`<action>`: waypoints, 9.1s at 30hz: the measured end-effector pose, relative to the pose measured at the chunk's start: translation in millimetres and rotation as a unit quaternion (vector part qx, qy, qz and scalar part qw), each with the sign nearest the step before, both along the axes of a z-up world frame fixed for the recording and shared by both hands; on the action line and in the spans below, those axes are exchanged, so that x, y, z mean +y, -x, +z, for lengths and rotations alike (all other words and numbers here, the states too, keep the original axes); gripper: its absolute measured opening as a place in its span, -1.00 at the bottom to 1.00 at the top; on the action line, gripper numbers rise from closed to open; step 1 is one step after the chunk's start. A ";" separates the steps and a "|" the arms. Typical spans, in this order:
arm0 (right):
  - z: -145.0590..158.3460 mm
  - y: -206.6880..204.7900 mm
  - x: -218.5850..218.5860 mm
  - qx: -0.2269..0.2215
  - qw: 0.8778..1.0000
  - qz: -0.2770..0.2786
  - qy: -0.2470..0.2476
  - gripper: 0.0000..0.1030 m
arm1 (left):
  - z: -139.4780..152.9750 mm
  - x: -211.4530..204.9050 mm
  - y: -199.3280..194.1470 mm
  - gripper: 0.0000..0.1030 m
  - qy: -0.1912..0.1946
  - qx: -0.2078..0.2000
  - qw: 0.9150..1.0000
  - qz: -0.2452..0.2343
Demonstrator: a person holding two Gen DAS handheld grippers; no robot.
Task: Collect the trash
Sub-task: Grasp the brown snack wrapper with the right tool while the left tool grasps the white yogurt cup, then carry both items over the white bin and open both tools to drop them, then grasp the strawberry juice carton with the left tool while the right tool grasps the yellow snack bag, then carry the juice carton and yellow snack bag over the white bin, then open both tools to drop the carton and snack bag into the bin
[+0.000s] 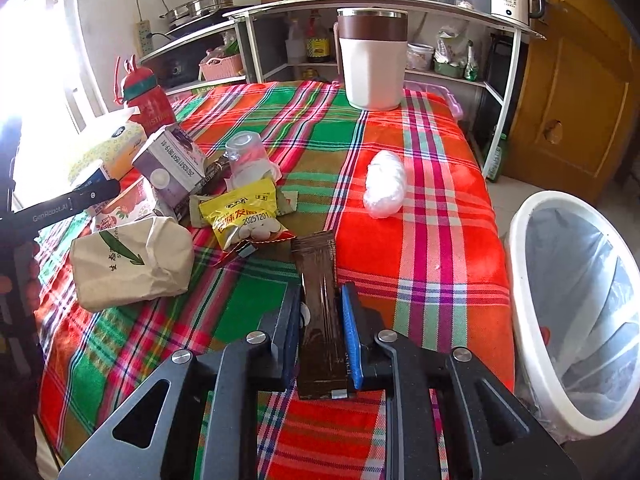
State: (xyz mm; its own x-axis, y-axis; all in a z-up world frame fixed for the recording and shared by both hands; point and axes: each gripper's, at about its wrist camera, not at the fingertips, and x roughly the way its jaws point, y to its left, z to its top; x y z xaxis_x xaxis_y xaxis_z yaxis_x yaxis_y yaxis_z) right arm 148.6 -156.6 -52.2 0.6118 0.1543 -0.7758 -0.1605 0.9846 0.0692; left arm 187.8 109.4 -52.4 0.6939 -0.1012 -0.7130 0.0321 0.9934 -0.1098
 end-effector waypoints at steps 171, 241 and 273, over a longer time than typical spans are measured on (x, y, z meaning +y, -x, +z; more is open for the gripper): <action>-1.2 -43.5 29.2 0.007 0.999 0.047 -0.016 -0.14 | -0.1 -32.4 15.6 0.59 0.072 0.031 0.990 -0.115; 62.7 42.7 -74.6 -0.092 0.992 -0.055 -0.067 -0.14 | 75.5 -156.6 82.9 0.11 -0.015 -0.084 0.981 -0.172; 17.9 56.9 -232.9 -0.026 0.979 -0.203 -0.007 -0.13 | 41.3 -334.3 64.7 0.11 -0.011 -0.037 0.953 -0.301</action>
